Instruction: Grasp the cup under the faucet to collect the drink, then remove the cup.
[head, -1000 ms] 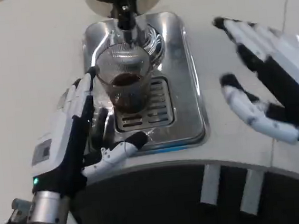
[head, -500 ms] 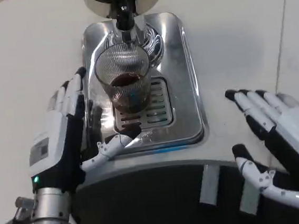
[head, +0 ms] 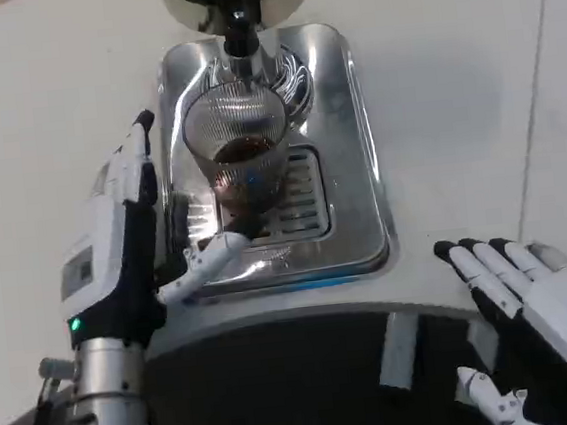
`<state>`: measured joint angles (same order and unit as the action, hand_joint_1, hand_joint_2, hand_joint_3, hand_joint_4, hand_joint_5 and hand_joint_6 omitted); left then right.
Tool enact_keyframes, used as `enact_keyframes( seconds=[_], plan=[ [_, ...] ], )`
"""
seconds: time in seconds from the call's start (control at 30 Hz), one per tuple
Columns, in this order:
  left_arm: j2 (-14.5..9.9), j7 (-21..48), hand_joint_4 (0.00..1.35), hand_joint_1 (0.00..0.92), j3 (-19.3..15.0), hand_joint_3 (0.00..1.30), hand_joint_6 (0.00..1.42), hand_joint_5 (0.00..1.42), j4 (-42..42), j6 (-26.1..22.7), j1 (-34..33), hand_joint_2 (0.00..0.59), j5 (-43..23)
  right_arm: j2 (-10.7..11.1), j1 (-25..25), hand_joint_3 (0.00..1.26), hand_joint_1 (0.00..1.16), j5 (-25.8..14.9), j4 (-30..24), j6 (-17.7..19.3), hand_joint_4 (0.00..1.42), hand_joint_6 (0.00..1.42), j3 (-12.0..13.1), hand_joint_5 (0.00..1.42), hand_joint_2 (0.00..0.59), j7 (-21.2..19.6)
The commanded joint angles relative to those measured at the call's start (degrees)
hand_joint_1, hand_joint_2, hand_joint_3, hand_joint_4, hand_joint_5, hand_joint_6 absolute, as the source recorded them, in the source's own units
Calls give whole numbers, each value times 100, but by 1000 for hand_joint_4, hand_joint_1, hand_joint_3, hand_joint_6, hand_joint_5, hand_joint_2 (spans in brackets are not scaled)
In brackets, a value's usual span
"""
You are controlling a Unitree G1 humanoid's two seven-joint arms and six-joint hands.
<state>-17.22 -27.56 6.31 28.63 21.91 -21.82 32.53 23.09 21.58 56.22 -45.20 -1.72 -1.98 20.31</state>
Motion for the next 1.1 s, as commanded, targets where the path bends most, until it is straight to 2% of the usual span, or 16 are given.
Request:
enact_keyframes(
  seconds=[0.03,0.17,0.43,0.6,0.83,0.97,1.1],
  plan=[
    [105,-73,0,140,113,0,50,50,340,-48,-227,9,-6,-73,110,0,139,-14,-174,60,0,0,-7,0,584,64],
    [157,-103,0,190,130,0,54,50,543,-106,-464,10,-45,-87,186,0,137,-48,-269,65,0,0,34,0,582,101],
    [292,-198,0,252,202,0,72,57,862,-86,-781,22,-82,-2,205,0,90,-247,-267,83,0,0,273,0,550,130],
    [466,-299,0,275,190,0,102,81,1119,-4,-958,28,-182,-25,-277,0,82,-175,73,-39,0,0,137,0,547,274],
    [593,-369,0,289,223,0,148,135,1177,135,-1017,37,-265,-34,-843,0,73,-146,407,-226,0,0,80,0,541,490],
    [627,-385,0,296,257,0,150,138,1271,114,-1087,37,-263,-51,-919,0,69,-144,456,-289,0,0,66,0,540,509],
    [624,-396,0,354,285,0,158,157,1381,122,-1170,43,-253,-70,-794,0,65,-143,424,-297,0,0,72,0,539,471]
  ],
)
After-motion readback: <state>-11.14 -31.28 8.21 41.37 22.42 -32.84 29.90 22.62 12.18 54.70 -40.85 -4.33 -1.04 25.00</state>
